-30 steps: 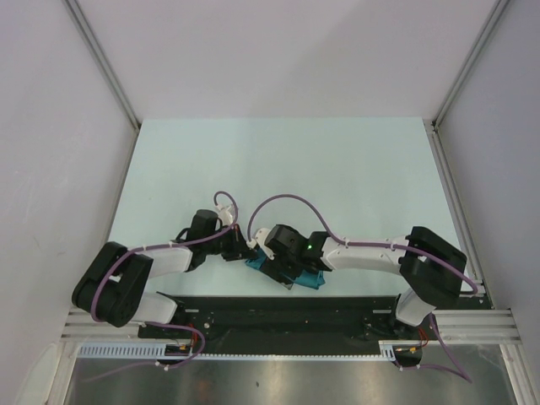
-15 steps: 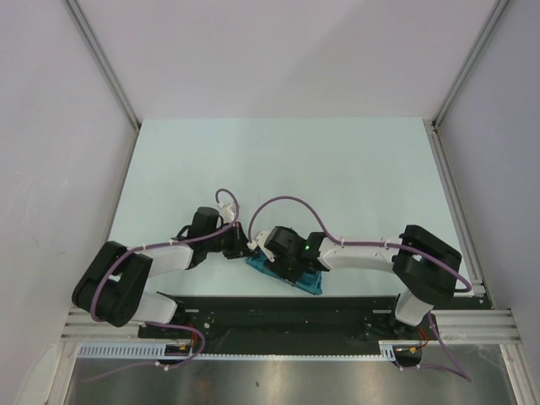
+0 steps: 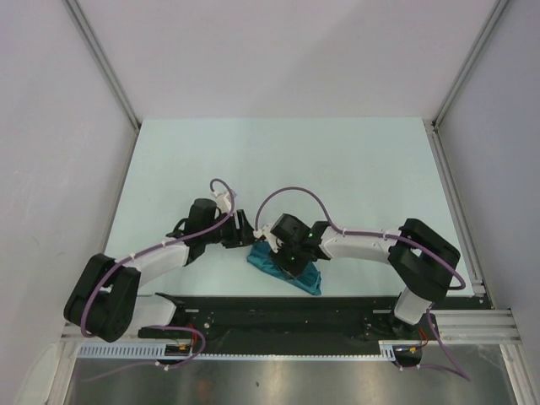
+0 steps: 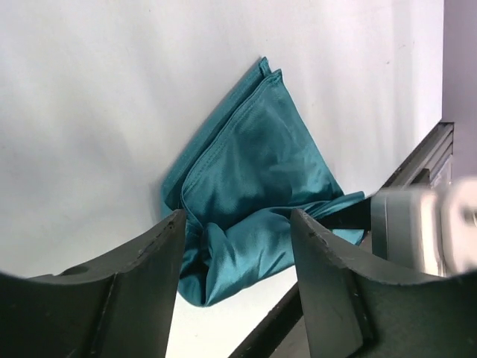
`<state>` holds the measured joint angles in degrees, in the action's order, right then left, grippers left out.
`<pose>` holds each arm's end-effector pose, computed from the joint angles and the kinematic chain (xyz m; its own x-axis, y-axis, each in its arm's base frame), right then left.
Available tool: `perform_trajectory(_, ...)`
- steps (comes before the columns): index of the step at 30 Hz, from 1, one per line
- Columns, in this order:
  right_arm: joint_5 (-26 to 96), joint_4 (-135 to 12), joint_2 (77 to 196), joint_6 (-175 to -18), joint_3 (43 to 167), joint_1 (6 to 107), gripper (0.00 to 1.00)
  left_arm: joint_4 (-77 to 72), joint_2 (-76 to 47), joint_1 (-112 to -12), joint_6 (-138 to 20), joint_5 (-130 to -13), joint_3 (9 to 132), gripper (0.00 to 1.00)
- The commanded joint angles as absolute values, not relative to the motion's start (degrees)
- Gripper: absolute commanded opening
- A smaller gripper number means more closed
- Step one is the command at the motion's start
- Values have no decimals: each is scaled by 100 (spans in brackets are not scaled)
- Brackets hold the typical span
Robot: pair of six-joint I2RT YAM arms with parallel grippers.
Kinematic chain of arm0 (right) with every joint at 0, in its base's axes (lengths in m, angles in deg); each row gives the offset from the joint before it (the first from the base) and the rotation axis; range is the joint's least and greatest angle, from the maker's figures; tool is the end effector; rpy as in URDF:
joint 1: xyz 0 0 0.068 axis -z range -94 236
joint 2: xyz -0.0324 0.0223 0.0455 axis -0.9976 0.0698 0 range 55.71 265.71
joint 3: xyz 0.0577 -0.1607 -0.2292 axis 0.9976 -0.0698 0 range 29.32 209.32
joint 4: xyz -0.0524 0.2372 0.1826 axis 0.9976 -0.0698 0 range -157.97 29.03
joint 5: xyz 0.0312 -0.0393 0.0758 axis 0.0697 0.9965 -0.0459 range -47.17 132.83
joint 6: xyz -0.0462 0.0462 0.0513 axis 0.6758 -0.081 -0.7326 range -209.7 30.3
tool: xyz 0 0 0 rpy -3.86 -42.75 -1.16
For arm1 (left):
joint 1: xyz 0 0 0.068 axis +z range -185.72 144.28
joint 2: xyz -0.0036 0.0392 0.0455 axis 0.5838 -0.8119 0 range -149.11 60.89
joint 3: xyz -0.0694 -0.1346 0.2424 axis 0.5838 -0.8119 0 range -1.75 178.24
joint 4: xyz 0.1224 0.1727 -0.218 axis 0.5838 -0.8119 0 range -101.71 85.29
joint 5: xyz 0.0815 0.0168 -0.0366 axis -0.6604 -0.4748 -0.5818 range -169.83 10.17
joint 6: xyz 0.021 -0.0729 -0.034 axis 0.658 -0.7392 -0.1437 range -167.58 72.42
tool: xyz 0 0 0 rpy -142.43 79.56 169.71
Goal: Fold the napkin, place the utensils inside, and roll it up
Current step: Roll the napkin with the utensil
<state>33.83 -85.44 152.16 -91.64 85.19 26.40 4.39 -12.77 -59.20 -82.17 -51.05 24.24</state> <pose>0.1783 0.3264 0.1141 -0.4885 -0.7665 -0.4169 -0.8692 0.4691 0.1560 0.2512 -0.1473 0.1201 -0.8649 -0.1667 -0.4734 0.2472 0.6794 -0.6909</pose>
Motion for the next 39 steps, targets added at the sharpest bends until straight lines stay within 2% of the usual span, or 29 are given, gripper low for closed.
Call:
perform_trajectory(1,2324,-8743,15643,-9269,8346,2842,30,337,-1012,-5901,-7914,-5276,2268,64)
perform_trajectory(12,601,-8743,16047,-9111,8468,3695,29,960,-1337,-5901,-8028,-4942,1890,71)
perform_trajectory(20,82,-8839,16364,-9014,8609,4056,29,1593,-2005,-5901,-8160,-4634,1925,68)
perform_trajectory(23,-15,-8831,16487,-8988,8662,4126,30,1760,-2216,-5901,-8221,-4511,1916,57)
perform_trajectory(24,-33,-8839,16505,-8988,8688,4143,31,1778,-2286,-5901,-8221,-4476,1925,48)
perform_trajectory(29,28,-8831,16514,-9023,8794,4266,34,1744,-2427,-5901,-8195,-4405,1943,17)
perform_trajectory(30,194,-8796,16461,-9145,8837,4284,35,1709,-2453,-5901,-8160,-4414,1960,7)
perform_trajectory(31,413,-8787,16269,-9181,8855,4310,36,1665,-2488,-5901,-8142,-4414,2012,4)
perform_trajectory(32,494,-8787,16163,-9225,8881,4319,44,1560,-2515,-5901,-8125,-4414,2039,1)
perform_trajectory(38,1661,-8725,14803,-9348,9031,4136,63,1129,-2594,-5901,-8054,-4423,2294,0)
perform_trajectory(39,2238,-8699,14652,-9339,9014,3917,65,1033,-2620,-5901,-8028,-4449,2338,0)
